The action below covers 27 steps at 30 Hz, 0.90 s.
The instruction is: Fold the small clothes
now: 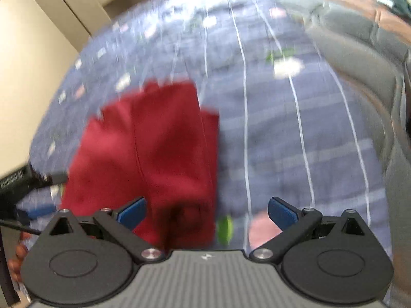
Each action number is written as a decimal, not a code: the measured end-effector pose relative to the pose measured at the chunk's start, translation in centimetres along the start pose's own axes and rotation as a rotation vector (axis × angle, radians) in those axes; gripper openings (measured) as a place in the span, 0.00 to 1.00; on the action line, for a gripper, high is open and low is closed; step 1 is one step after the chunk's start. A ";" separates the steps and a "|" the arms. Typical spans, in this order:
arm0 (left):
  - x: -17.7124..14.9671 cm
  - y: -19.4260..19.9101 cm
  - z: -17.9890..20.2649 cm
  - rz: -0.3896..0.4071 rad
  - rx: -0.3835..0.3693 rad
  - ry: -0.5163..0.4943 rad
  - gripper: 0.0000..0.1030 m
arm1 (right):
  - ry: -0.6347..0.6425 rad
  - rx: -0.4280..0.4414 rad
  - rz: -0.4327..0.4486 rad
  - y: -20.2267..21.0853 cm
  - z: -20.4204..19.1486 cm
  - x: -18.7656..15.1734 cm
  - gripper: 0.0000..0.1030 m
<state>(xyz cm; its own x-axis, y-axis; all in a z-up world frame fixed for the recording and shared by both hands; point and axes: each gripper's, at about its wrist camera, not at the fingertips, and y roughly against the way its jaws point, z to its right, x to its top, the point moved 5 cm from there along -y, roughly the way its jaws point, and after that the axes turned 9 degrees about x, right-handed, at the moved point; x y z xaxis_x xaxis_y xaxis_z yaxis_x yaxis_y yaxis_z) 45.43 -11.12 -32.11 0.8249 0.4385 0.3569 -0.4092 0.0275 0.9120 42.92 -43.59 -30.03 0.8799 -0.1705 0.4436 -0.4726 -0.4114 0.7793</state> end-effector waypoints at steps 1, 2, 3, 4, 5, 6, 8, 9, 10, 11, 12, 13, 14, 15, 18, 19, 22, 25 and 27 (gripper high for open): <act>0.4 0.2 -0.2 0.016 -0.008 0.019 0.99 | 0.006 0.009 0.015 -0.3 -0.1 0.8 1.00; 0.8 0.2 -0.4 0.023 -0.007 0.036 0.99 | 0.011 0.015 0.023 -0.8 -0.2 1.6 1.00; 1.1 0.0 -0.5 0.022 0.000 0.049 0.99 | 0.008 0.014 0.024 -1.5 -0.2 2.4 1.00; 1.4 -0.4 -0.6 0.012 0.012 0.053 0.99 | -0.007 0.012 0.025 -2.1 -0.1 3.0 1.00; 1.7 -0.7 -0.5 0.003 0.021 0.051 0.99 | -0.027 0.016 0.029 -2.6 0.0 3.4 1.00; 2.0 -1.0 -0.5 -0.003 0.026 0.045 0.99 | -0.051 0.029 0.037 -3.1 0.1 3.9 0.99; 2.4 -1.6 -0.2 -0.006 0.034 0.021 0.99 | -0.073 0.043 0.047 -3.7 0.1 4.3 0.91; 2.4 -1.8 0.0 -0.010 0.043 0.008 0.99 | -0.076 0.052 0.043 -4.1 0.0 4.4 0.82; 2.5 -2.0 0.1 -0.015 0.049 -0.007 0.99 | -0.073 0.056 0.037 -4.3 0.0 4.2 0.78; 2.5 -2.2 0.2 -0.016 0.052 -0.017 0.99 | -0.070 0.049 0.032 -4.4 -0.1 4.1 0.66; 2.5 -2.2 0.2 -0.017 0.055 -0.023 0.99 | -0.070 0.046 0.026 -4.5 -0.1 3.9 0.56; 2.4 -2.3 0.1 -0.018 0.055 -0.023 0.99 | -0.071 0.046 0.018 -4.4 0.0 3.6 0.52; 2.4 -2.3 0.1 -0.019 0.054 -0.022 0.99 | -0.070 0.043 0.014 -4.3 0.0 3.3 0.42; 2.3 -2.4 0.1 -0.022 0.053 -0.019 0.99 | -0.064 0.043 0.016 -4.2 0.0 3.0 0.31; 2.1 -2.6 0.1 -0.031 0.051 -0.013 0.99 | -0.026 0.036 0.005 -3.4 -0.2 2.6 0.15; 2.0 -2.6 0.1 -0.032 0.050 -0.014 0.99 | -0.010 0.035 0.000 -3.1 -0.3 2.5 0.14; 1.8 -2.6 0.3 -0.035 0.049 -0.022 0.99 | 0.055 0.015 -0.016 -2.4 -0.9 2.4 0.12; 1.8 -2.5 0.4 -0.035 0.044 -0.031 1.00 | 0.034 -0.002 -0.049 -2.7 -0.1 2.1 0.09; 1.8 -2.6 0.5 -0.033 0.042 -0.032 0.99 | -0.023 -0.002 -0.066 -3.1 0.8 1.6 0.09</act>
<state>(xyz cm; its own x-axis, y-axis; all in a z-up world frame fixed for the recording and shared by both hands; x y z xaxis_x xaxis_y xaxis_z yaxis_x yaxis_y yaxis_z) 48.16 -10.89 -33.70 0.8502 0.4087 0.3318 -0.3652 0.0039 0.9309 45.80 -43.34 -32.10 0.9100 -0.1632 0.3811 -0.4136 -0.4210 0.8073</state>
